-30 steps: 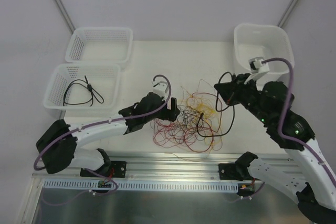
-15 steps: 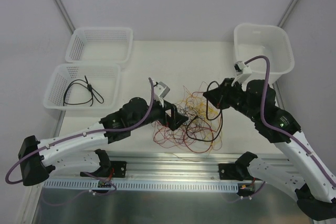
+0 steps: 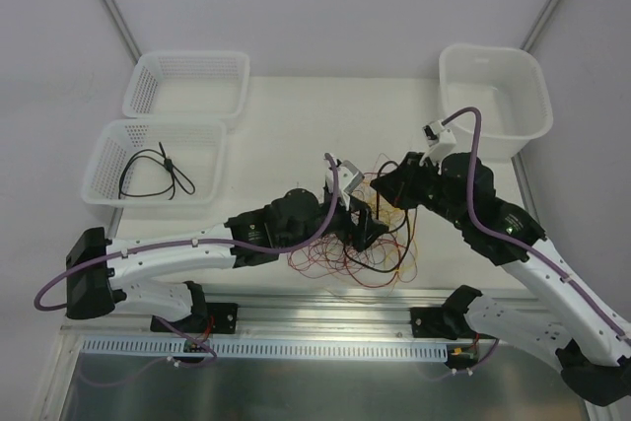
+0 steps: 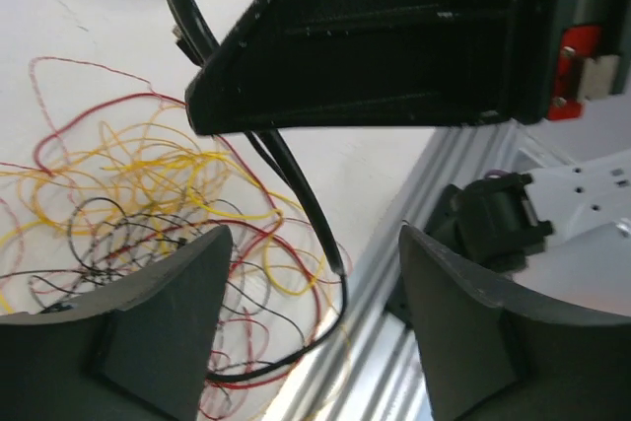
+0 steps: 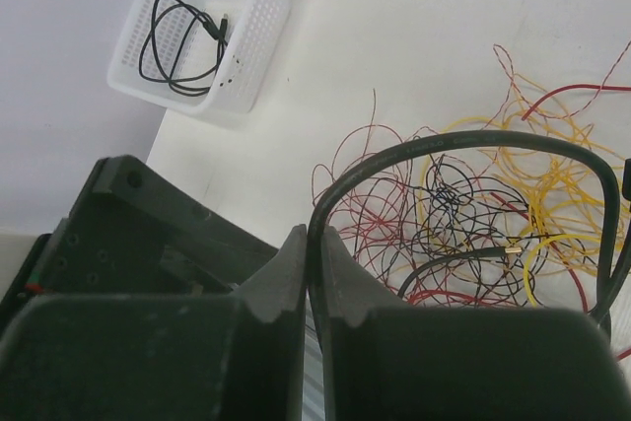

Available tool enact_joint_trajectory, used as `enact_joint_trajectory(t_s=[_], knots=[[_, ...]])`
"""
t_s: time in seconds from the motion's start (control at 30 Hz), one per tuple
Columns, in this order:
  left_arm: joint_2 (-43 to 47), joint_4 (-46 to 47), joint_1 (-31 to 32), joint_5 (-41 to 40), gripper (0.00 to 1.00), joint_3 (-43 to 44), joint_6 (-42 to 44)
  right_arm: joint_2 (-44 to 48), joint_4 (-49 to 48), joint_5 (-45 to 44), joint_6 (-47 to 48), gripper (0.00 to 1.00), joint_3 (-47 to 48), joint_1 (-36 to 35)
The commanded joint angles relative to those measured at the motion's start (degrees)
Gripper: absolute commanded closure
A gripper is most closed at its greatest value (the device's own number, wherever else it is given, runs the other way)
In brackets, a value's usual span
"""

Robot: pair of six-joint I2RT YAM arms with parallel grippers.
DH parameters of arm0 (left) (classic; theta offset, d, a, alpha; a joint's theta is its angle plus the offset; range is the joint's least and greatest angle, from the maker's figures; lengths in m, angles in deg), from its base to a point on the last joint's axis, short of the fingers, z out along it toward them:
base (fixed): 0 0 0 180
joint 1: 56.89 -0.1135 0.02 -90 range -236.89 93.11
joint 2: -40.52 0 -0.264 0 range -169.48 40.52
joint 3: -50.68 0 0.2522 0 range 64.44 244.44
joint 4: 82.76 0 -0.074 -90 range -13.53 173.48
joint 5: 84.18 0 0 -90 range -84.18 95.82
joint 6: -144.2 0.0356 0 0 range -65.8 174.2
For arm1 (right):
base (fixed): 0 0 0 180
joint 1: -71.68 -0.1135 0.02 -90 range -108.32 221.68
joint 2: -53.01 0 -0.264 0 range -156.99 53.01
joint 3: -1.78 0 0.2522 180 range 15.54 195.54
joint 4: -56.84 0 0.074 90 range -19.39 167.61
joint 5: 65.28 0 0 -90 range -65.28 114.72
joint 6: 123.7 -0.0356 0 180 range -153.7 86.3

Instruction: Untangle the cables

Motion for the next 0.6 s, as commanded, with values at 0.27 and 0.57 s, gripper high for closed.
enact_joint_trajectory(t_s=[0.27, 0.57], knots=[[-1.14, 1.45, 1.40, -12.51, 1.00, 1.88, 1.69, -0.44, -4.24, -3.47, -1.66, 0.85, -1.25, -3.42], [5.28, -5.65, 0.00, -25.98, 1.00, -0.76, 1.78, 7.72, -0.12, -8.55, 5.81, 0.26, -4.94, -3.42]])
